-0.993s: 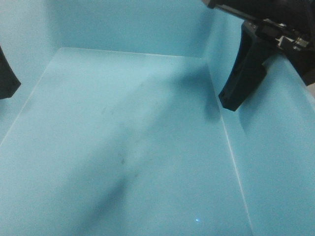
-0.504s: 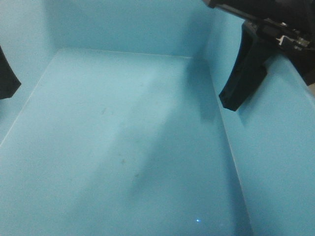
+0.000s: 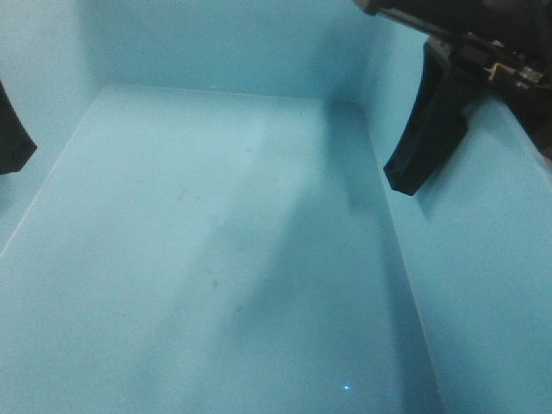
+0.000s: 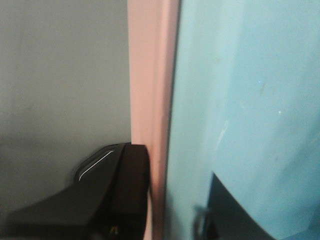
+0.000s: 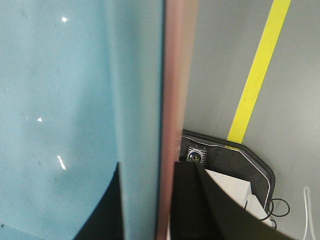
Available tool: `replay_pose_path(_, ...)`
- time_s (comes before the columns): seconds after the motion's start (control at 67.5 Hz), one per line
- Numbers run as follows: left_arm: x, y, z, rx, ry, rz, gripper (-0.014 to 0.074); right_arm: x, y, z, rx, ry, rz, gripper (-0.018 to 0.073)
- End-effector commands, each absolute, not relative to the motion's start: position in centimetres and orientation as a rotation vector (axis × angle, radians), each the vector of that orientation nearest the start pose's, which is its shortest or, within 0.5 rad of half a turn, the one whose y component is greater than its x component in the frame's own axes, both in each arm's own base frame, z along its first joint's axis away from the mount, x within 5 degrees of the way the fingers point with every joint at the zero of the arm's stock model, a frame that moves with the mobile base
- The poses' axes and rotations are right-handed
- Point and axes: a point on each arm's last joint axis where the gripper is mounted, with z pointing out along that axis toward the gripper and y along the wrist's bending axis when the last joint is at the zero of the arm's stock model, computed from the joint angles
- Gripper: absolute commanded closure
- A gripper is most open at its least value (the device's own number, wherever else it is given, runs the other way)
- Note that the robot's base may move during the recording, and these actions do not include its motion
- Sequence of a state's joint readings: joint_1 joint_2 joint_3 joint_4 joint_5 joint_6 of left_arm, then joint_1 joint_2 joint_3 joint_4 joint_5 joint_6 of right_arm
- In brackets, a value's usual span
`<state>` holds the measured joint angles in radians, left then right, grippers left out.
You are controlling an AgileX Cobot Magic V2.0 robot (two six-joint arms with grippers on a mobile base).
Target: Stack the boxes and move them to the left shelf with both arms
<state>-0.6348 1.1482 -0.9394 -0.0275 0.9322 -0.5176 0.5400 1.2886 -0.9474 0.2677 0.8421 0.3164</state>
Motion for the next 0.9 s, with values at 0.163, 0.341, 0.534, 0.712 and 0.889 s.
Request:
replay_pose_path(0.163, 17.36, -11.65, 32.33, 0.175, 2.619, -0.311, 0.0599, 20.66, 12.76, 29.57, -0.214, 2.68, 0.42, 0.0499)
replay_pose_path(0.341, 17.36, -11.65, 32.33, 0.175, 2.619, -0.311, 0.0599, 20.66, 12.76, 29.57, -0.214, 2.68, 0.42, 0.0499)
replay_pose_path(0.534, 17.36, -11.65, 32.33, 0.175, 2.619, -0.311, 0.0599, 20.65, 12.75, 29.56, -0.214, 2.681, 0.42, 0.0499)
replay_pose_path(0.712, 17.37, -11.66, 32.34, 0.175, 2.618, -0.313, 0.0599, 20.64, 12.75, 29.56, -0.214, 2.683, 0.419, 0.0499)
replay_pose_path(0.889, 17.36, -11.68, 32.34, 0.174, 2.619, -0.316, 0.0599, 20.62, 12.73, 29.54, -0.215, 2.686, 0.417, 0.0499)
